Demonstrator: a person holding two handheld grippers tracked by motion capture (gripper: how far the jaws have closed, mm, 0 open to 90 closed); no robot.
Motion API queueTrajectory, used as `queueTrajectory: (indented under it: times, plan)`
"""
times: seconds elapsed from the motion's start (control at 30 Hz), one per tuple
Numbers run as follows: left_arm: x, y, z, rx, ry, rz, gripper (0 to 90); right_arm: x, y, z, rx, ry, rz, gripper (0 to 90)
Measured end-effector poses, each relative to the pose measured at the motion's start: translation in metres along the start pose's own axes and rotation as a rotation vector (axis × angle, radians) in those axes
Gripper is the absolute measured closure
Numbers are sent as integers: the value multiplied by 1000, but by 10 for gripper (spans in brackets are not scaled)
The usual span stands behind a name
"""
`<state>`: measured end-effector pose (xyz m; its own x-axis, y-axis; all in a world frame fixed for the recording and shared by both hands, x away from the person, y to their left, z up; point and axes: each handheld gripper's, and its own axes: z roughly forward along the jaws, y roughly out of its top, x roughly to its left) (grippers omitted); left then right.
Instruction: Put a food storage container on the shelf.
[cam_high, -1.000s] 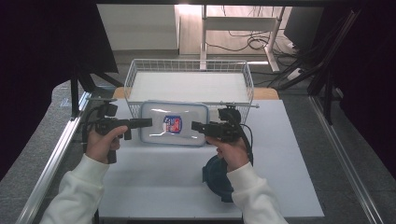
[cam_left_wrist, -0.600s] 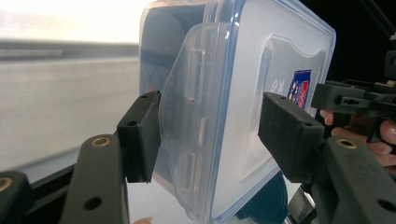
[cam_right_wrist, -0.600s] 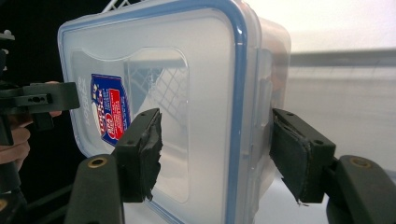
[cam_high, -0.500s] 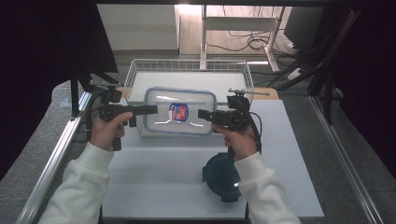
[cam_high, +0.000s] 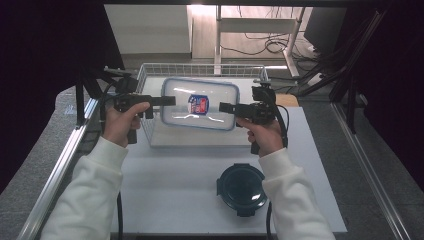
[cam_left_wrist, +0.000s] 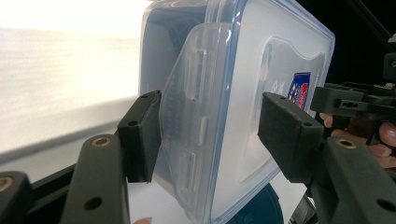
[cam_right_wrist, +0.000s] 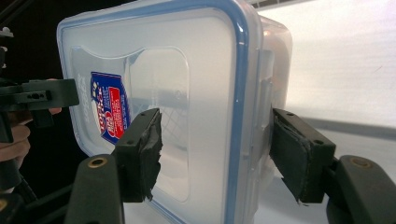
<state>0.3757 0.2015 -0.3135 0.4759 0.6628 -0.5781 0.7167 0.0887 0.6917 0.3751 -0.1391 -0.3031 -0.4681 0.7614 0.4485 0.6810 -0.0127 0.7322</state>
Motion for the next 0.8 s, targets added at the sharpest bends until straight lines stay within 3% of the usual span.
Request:
queueTrajectory:
  times: [0.5,0.8]
  plan:
    - [4,30,13,-33,-7,-15,414,-10,41,6,22,0,-29,362]
    - [14,47,23,-22,-18,-20,416,-17,63,14,35,-9,-33,362]
